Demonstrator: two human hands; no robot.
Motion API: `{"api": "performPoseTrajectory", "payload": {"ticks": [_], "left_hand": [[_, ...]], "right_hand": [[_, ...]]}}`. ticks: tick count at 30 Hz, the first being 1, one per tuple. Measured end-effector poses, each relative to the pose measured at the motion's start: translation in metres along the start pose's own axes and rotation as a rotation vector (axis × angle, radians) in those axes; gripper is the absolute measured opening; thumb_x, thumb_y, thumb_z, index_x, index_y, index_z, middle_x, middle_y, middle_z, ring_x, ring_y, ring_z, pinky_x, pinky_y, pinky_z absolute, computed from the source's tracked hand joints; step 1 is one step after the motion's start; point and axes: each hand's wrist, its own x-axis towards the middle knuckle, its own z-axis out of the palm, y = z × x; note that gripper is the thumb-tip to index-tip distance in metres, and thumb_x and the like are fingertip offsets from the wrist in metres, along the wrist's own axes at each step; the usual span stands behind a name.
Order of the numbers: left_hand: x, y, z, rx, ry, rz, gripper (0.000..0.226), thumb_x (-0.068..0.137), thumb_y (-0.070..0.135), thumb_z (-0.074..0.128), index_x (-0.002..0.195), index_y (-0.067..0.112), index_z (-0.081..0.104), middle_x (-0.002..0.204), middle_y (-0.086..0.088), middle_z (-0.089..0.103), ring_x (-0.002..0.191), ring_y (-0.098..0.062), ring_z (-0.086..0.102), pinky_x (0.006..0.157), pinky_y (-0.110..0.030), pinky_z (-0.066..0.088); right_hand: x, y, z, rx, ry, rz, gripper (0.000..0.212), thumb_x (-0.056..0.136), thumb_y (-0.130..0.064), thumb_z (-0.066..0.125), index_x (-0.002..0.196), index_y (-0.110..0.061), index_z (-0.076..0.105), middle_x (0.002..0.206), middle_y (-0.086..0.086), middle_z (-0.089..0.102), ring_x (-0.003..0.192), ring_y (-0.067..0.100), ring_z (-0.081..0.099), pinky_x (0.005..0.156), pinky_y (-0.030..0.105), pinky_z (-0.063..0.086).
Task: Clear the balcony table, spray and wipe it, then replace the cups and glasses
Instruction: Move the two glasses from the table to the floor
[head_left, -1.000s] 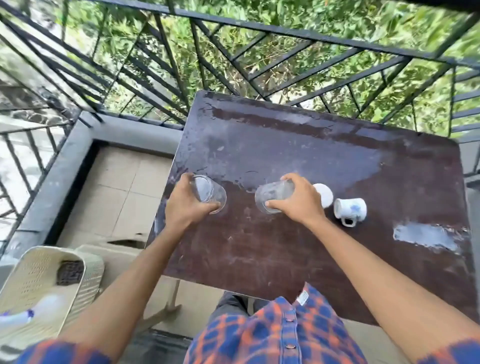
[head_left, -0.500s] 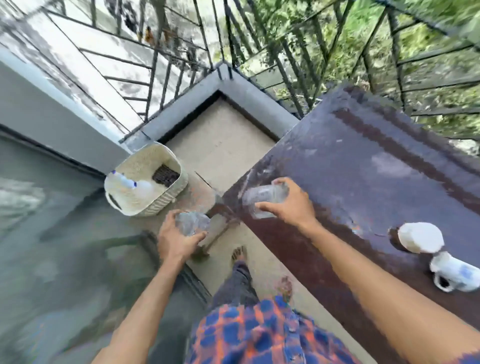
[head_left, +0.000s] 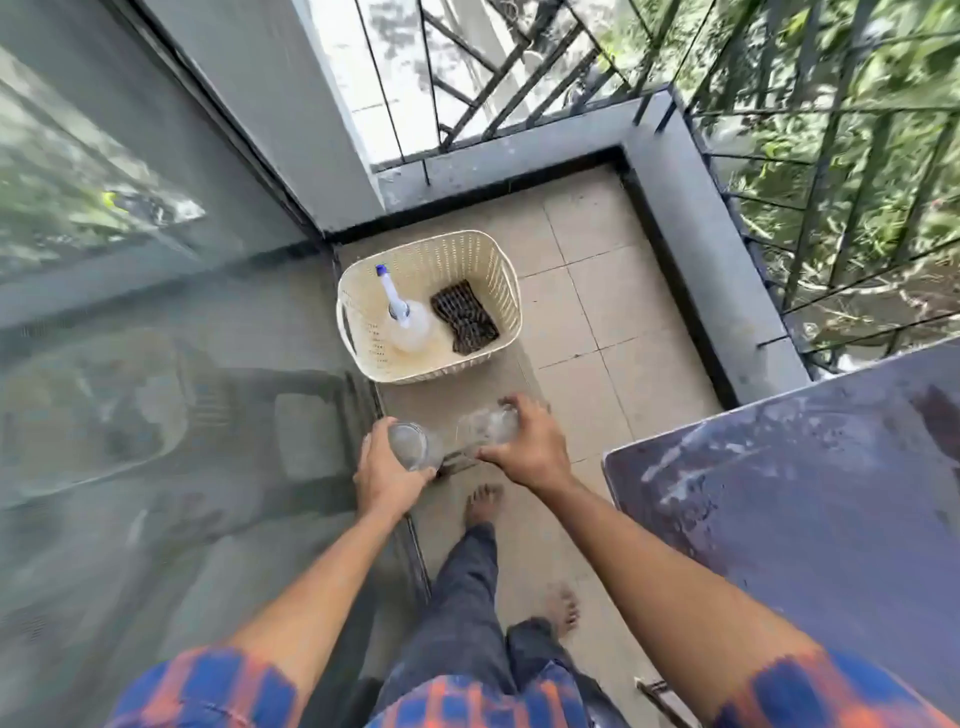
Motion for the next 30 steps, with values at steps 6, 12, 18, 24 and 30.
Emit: {"api": "performPoseTrajectory", "payload": {"ticks": [6,12,18,24,30], "left_hand": [[0.049,-0.023,0.017,0.001,-0.003,-0.046,0.088,0.065,0.022,0.092,0.137,0.036,0.044,0.141,0.006,0.051,0.118,-0.031,0.060,0.097,-0.041,0.050],[0.081,-0.039,0.045,0.032,0.011,-0.061,0.091,0.066,0.022,0.091,0.144,0.026,0.045,0.144,0.002,0.051,0.122,-0.032,0.060,0.095,-0.039,0.049],[0.089,-0.043,0.059,0.041,0.040,-0.012,0.091,0.068,0.022,0.087,0.142,0.037,0.036,0.145,0.001,0.051,0.122,-0.035,0.060,0.096,-0.042,0.050],[0.090,-0.043,0.061,0.002,0.028,-0.018,0.102,0.069,0.019,0.088,0.148,0.038,0.027,0.147,-0.006,0.044,0.127,-0.038,0.056,0.100,-0.046,0.050],[0.077,-0.041,0.045,-0.084,0.044,-0.022,0.100,0.066,0.023,0.091,0.150,0.026,0.037,0.144,-0.005,0.045,0.131,-0.027,0.051,0.107,-0.039,0.044]], "right_hand": [[0.065,-0.002,0.049,-0.244,-0.072,-0.053,0.072,0.066,-0.030,0.080,0.133,-0.026,0.052,0.124,-0.003,0.057,0.112,0.021,0.059,0.088,0.029,0.045],[0.098,0.001,0.085,-0.428,-0.144,-0.135,0.067,0.075,-0.023,0.074,0.137,-0.026,0.047,0.126,0.004,0.054,0.106,0.030,0.061,0.084,0.036,0.048],[0.108,0.002,0.103,-0.506,-0.184,-0.190,0.064,0.080,-0.014,0.067,0.140,-0.022,0.045,0.129,0.010,0.050,0.112,0.033,0.054,0.094,0.043,0.050],[0.106,0.000,0.107,-0.428,-0.154,-0.214,0.072,0.078,-0.003,0.063,0.144,-0.021,0.041,0.131,0.012,0.046,0.113,0.033,0.051,0.093,0.042,0.050],[0.088,0.014,0.089,-0.102,-0.050,-0.159,0.074,0.073,0.001,0.064,0.141,-0.024,0.047,0.126,0.006,0.052,0.112,0.024,0.054,0.094,0.035,0.048]]}}
